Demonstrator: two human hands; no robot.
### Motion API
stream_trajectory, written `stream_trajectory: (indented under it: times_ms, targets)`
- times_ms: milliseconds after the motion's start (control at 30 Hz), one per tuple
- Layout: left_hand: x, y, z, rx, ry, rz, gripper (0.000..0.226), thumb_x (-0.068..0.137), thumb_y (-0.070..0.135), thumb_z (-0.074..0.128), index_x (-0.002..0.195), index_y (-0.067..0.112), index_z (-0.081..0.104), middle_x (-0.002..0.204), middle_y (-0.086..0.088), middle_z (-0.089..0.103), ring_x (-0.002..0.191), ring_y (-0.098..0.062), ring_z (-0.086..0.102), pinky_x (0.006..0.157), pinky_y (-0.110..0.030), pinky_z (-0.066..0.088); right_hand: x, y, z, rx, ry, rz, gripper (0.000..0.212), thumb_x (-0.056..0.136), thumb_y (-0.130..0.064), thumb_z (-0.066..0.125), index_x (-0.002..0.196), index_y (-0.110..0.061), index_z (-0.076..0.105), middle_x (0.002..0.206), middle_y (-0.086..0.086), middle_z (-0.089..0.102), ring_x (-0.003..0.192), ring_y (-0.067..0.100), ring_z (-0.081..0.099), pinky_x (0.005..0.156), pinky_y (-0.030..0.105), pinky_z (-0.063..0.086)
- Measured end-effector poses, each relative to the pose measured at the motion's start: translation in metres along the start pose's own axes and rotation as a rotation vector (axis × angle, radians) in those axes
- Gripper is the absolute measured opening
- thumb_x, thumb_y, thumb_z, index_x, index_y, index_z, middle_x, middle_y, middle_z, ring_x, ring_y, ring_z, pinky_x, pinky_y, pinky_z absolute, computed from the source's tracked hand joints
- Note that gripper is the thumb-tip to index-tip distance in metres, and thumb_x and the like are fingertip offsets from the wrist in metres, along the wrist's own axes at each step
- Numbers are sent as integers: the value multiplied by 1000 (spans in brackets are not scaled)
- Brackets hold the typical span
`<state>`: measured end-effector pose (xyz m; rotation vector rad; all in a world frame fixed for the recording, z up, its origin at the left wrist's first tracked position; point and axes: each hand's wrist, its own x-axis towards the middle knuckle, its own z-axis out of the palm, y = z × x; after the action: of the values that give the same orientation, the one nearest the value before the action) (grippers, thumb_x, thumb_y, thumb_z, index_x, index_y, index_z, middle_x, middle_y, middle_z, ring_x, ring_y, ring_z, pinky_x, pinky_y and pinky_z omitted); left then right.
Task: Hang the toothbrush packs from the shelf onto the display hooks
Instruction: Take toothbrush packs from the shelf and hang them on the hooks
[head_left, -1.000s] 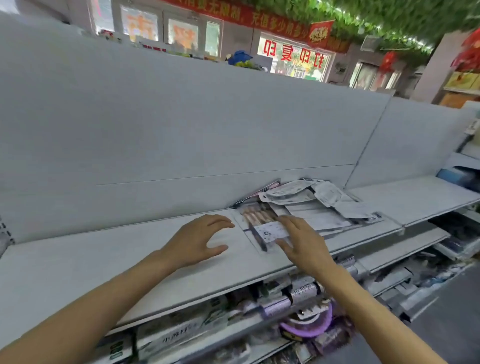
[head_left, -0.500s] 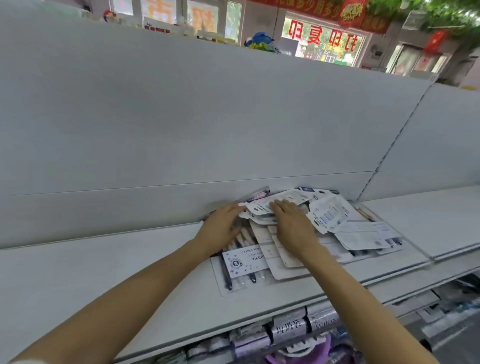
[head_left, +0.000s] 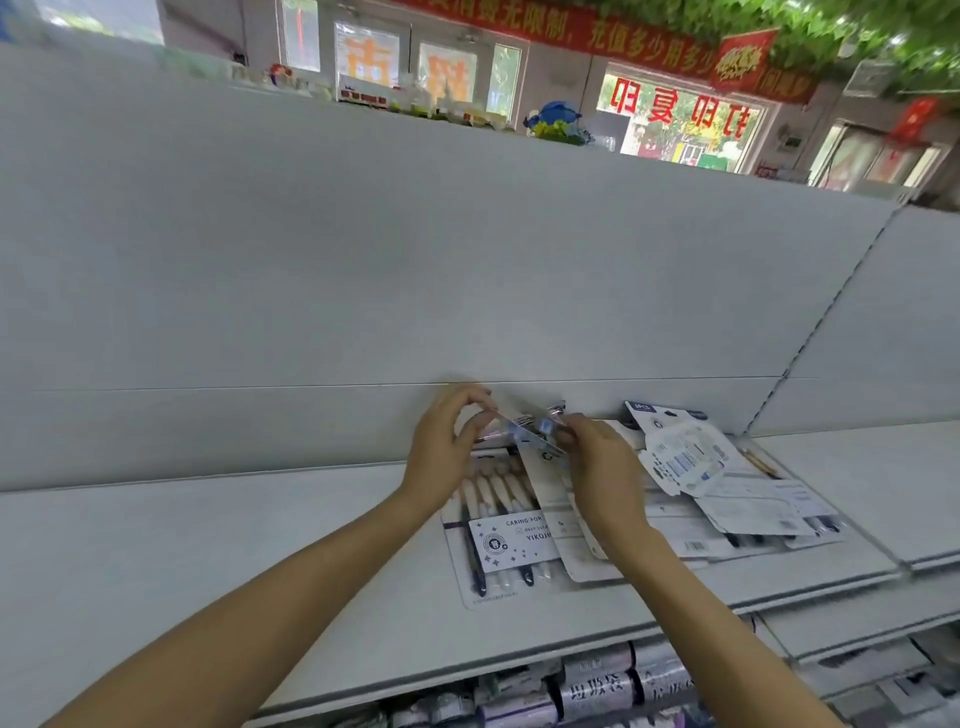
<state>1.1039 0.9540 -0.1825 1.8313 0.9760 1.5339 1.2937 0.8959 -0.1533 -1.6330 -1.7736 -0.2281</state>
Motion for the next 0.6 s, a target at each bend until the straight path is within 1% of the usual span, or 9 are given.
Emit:
stream_trajectory:
  times_ms: [67,133,167,267,367,400,467,533,600]
  targets:
    - [2,17,-16,-95,-29,-59,3,98,17,59,97,19,62,100,9,70,97,-13,66,87,-31,50,0,-16,-5,127,47,37,11,96,-8,57,88,-14,61,74,2,66,64,22,57,56,36,44]
    - [1,29,-35,-126,-16,-75,2,97,21,60,96,20,59,92,7,68,83,-16,65,76,-33,49,0,-35,-10,261,65,77,14,98,-12,56,84,-10,57,65,-8,61,57,7,54,54,23,40]
    - [0,34,-46,-138,-1,-72,2,97,21,60,96,21,58,90,7,66,77,-18,63,71,-34,48,-1,-45,-13,323,68,88,15,98,-12,57,83,-8,57,62,-11,58,53,5,51,52,20,36]
    - [-7,50,-83,-161,40,-82,3,98,22,59,96,23,58,90,9,64,72,-16,64,64,-38,52,-4,-82,-18,463,41,135,23,96,-13,59,74,-11,54,55,-8,52,51,6,40,52,26,35]
    - [-21,57,-129,-101,47,-92,3,98,26,58,96,26,57,91,8,64,72,-15,64,55,-27,50,-11,-121,-15,582,-8,159,31,94,-13,62,67,-18,49,52,-7,47,50,3,38,49,16,32]
    - [-27,56,-147,-59,41,-82,2,98,28,58,96,28,57,91,10,65,74,-15,64,56,-26,49,-14,-133,-11,630,-39,170,27,93,-17,63,69,-15,52,56,0,52,52,4,41,51,19,37]
    - [-42,50,-185,51,13,-63,1,98,33,58,97,32,58,92,11,66,80,-17,66,61,-31,52,-24,-156,-1,718,-95,184,30,88,-32,63,79,-4,57,73,23,60,62,23,52,60,39,48]
    - [-60,42,-221,121,-6,-77,2,98,35,58,98,35,60,94,12,68,84,-19,67,64,-33,55,-37,-178,12,764,-134,196,39,84,-40,62,83,-1,58,81,28,61,68,24,54,63,52,50]
    - [-77,36,-253,151,-3,-76,5,98,35,57,101,35,61,97,12,69,86,-19,68,69,-38,57,-50,-202,22,765,-153,200,39,83,-41,62,84,-2,59,82,27,63,69,30,59,69,58,52]
